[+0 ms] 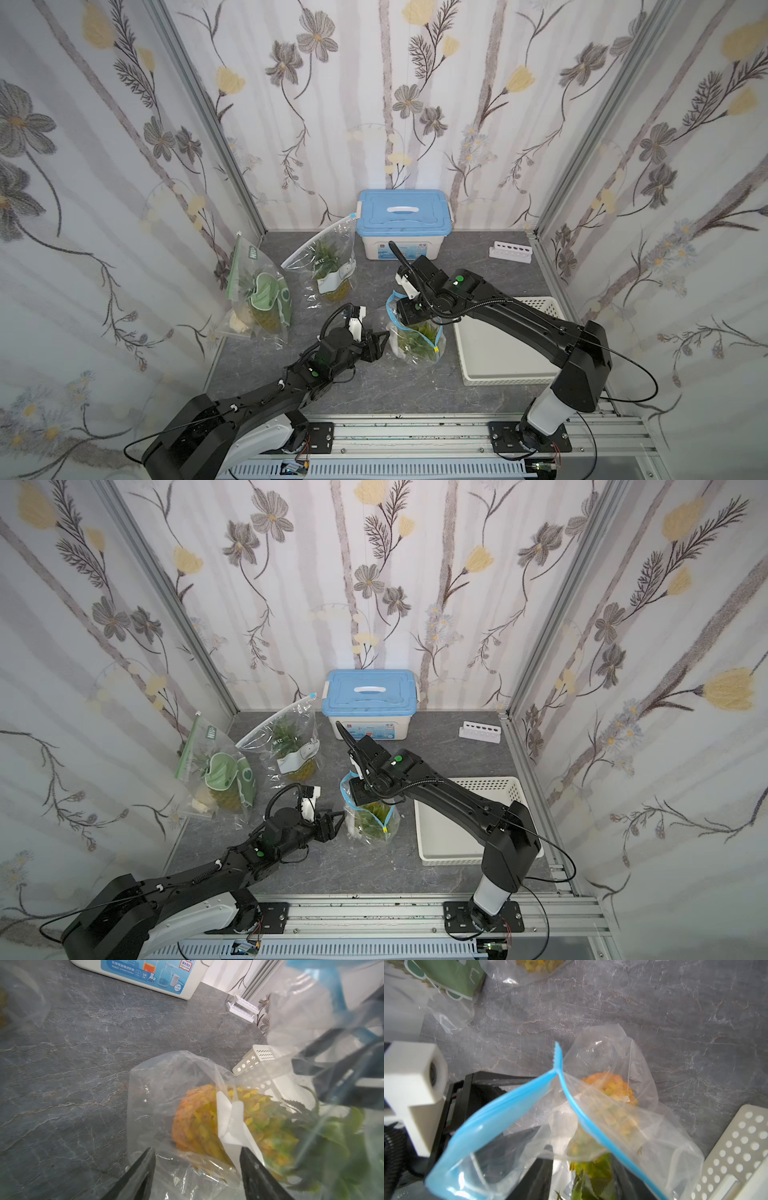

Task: Open the zip-top bag and take out the pineapple
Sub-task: Pick up the pineapple from the zipper food storage bag.

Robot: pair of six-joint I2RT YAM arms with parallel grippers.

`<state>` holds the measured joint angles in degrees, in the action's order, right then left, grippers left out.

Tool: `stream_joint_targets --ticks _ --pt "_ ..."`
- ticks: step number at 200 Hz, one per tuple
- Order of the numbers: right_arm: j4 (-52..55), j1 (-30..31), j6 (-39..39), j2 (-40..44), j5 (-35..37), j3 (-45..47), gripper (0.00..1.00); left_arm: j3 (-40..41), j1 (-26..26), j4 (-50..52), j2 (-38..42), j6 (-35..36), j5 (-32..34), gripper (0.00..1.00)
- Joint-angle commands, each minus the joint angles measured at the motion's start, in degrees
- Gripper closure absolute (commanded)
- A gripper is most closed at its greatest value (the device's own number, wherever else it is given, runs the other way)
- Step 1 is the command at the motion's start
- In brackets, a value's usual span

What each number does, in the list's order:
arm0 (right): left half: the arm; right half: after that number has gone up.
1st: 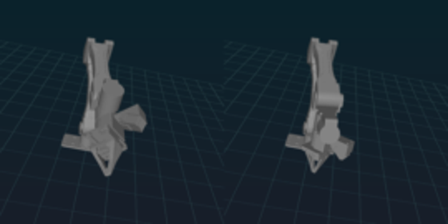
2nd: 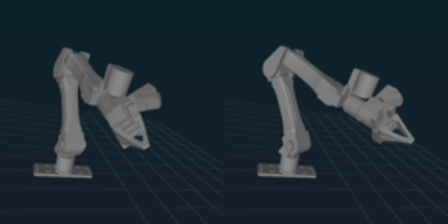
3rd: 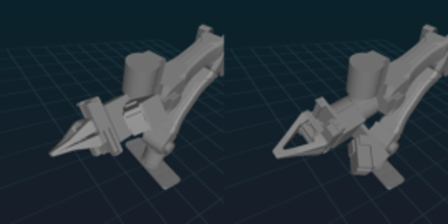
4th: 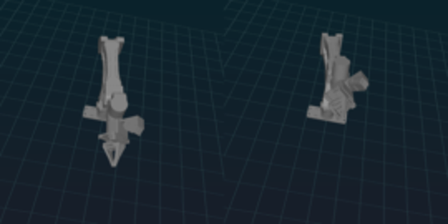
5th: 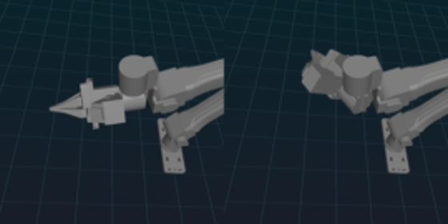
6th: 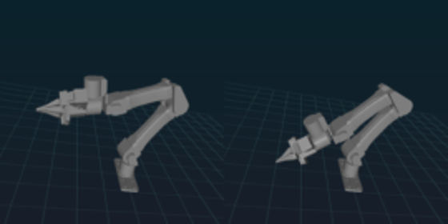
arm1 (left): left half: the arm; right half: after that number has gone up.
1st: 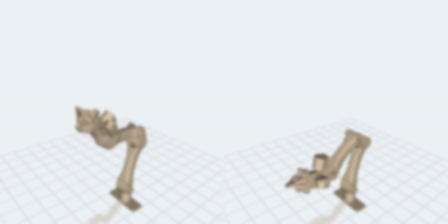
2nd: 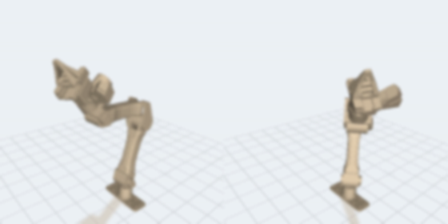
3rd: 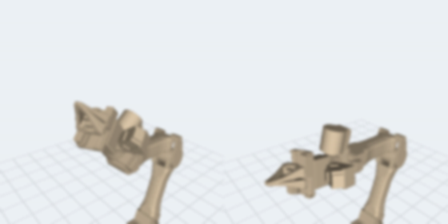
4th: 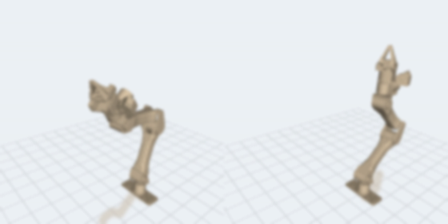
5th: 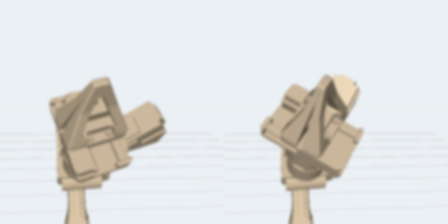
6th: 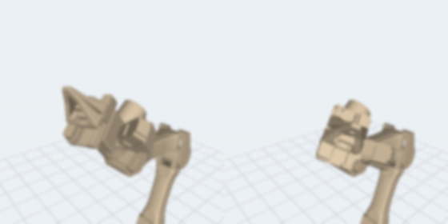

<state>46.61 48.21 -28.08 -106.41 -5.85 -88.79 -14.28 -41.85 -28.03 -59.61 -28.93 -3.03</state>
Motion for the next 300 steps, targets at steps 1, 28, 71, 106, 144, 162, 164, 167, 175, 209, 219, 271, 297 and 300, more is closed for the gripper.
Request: stream_joint_targets --ticks 1,28,71,106,144,162,164,167,175,209,219,271,297,300 --pt "-2.0 -0.6 2.1 -3.5 -1.1 -4.5 0.53 -0.3 0.0 -2.3 0.0 0.9 1.6 0.31" --pt "0.2 -1.1 3.5 -9.2 -1.9 -12.3 0.53 -0.3 0.1 -1.7 -0.1 1.5 3.8 0.31" --pt "4.4 -1.0 4.4 -11.0 -1.3 -17.0 0.53 0.4 0.2 -1.4 0.2 1.5 7.0 0.31" --pt "9.0 -0.8 4.7 -8.2 0.5 -17.4 0.50 0.9 0.2 -1.7 0.7 1.2 7.4 0.32" --pt "15.6 -0.1 5.2 -5.0 3.5 -18.5 0.47 1.5 0.2 -0.8 3.5 1.3 8.0 0.32" --pt "17.8 0.1 4.9 -3.9 4.1 -18.9 0.46 1.7 0.2 -0.1 4.4 1.4 8.3 0.32" --pt "18.0 0.1 4.9 -3.7 4.1 -19.1 0.46 1.7 0.2 -0.1 4.6 1.4 8.4 0.32" --pt "18.4 0.1 4.9 -3.6 4.1 -19.1 0.46 1.8 0.2 -0.1 4.7 1.4 8.4 0.32" --pt "19.2 0.3 4.8 -3.2 4.1 -19.1 0.46 1.8 0.2 0.1 5.0 1.5 8.4 0.32" --pt "22.5 1.5 4.6 -2.9 3.5 -19.2 0.45 2.2 0.2 0.5 6.0 1.5 8.4 0.32" --pt "23.4 1.9 4.5 -2.9 3.8 -19.1 0.45 2.3 0.2 0.6 6.2 1.4 8.3 0.33" --pt "25.3 2.5 3.4 -2.1 5.0 -18.4 0.40 2.5 0.1 1.4 7.7 1.4 8.2 0.33" --pt "24.3 2.5 3.1 -1.7 4.5 -16.0 0.40 2.5 0.2 1.6 8.2 1.4 8.2 0.33" --pt "24.1 2.5 3.1 -1.6 4.5 -15.5 0.40 2.5 0.2 1.6 8.2 1.4 8.2 0.33"
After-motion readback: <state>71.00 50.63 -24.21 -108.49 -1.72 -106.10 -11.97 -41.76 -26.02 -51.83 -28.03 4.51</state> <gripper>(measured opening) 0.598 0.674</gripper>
